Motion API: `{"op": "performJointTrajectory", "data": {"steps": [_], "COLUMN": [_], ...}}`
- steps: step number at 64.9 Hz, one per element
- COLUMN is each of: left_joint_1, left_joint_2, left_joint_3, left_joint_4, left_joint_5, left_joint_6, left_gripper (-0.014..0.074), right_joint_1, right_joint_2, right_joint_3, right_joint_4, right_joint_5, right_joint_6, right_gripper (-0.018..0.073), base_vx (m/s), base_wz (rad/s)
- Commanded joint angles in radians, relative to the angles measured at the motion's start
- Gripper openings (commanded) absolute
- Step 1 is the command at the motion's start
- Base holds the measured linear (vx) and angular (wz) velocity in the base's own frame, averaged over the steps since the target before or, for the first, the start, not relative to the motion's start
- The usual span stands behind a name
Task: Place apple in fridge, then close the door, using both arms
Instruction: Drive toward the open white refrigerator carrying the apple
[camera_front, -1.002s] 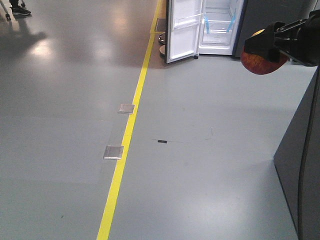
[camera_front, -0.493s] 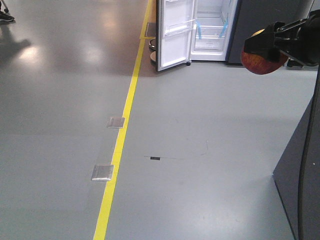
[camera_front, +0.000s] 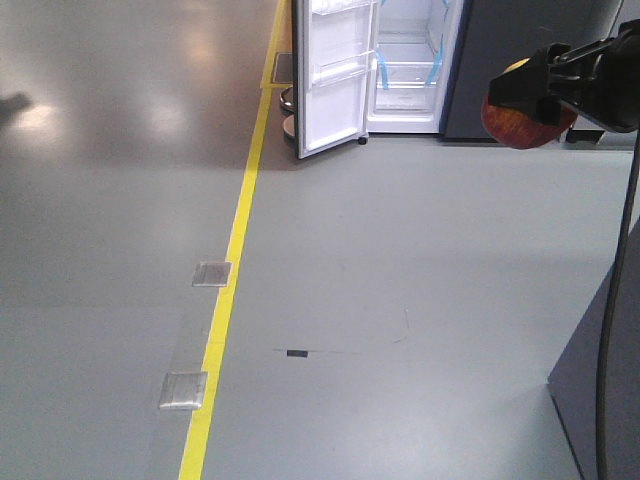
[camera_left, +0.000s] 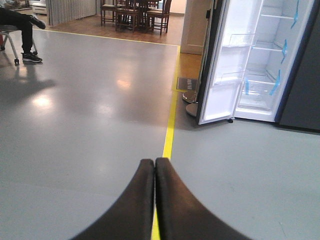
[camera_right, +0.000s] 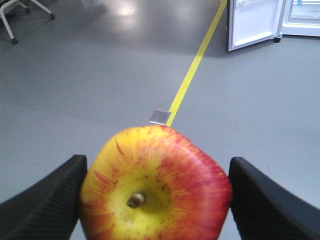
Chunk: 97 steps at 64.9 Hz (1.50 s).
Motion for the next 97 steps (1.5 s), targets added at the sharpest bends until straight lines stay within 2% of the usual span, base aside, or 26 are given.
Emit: {"op": "performJointTrajectory", "data": {"steps": [1, 97], "left_joint_1": [-0.005, -0.005], "left_joint_2": [-0.016, -0.016], "left_joint_3": [0.030, 0.030], "left_joint_4": [0.001, 0.001], "left_joint_5": [-0.073, -0.073], "left_joint_6": [-0.003, -0.003], "left_gripper": [-0.0005, -0.0005], "right_joint_1": [-0.003, -0.003], "right_joint_2": [-0.032, -0.032], "right_joint_3": [-0.032, -0.032], "right_joint_4": [0.031, 0.031], "right_joint_5": [-0.060, -0.060], "right_joint_6": [-0.011, -0.011], "right_gripper": [-0.0005, -0.0005], "base_vx": [0.28, 0.25], "base_wz": [-0.06, -0.02]}}
